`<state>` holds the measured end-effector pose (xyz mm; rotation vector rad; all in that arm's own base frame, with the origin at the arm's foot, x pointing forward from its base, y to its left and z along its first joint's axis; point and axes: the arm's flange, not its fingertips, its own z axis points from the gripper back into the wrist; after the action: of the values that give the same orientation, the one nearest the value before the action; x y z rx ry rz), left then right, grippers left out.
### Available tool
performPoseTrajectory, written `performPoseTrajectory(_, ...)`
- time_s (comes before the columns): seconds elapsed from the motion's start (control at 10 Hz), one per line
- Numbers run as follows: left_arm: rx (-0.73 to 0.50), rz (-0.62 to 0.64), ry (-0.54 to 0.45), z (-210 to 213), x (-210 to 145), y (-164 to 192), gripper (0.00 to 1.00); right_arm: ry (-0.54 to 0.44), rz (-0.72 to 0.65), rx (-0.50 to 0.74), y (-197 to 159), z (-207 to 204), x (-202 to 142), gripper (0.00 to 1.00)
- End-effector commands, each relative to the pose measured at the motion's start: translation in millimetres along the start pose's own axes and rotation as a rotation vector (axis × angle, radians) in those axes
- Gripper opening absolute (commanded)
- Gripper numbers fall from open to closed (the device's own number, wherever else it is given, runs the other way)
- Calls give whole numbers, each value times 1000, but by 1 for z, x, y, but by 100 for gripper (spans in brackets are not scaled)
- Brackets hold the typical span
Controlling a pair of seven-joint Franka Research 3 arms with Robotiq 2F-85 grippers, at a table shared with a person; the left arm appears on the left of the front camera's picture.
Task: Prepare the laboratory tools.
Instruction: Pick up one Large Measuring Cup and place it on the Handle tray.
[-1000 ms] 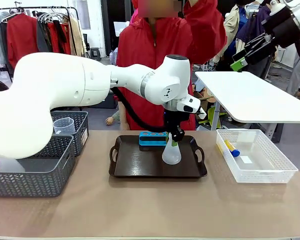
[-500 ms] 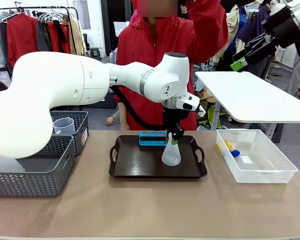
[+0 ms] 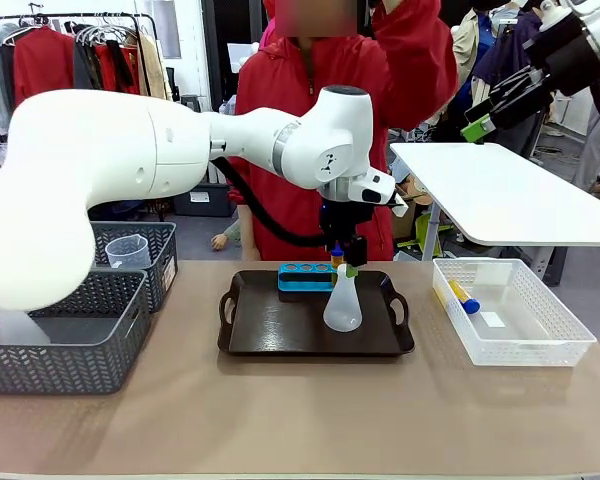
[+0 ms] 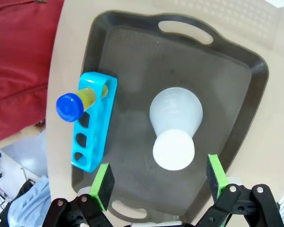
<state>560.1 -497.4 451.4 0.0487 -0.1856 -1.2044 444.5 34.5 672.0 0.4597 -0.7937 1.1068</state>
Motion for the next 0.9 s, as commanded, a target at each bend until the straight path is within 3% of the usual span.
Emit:
performPoseTrajectory(0.0, -29, 36, -5, 16, -14, -3, 100, -11, -1, 5, 1, 0, 1, 100)
performPoseTrajectory(0.3, -19, 63, -40, 46, -38, -8, 100, -11, -1, 5, 1, 0, 1, 100)
performPoseTrajectory(0.8, 26, 143, -61, 132, -111, -24, 100, -11, -1, 5, 1, 0, 1, 100)
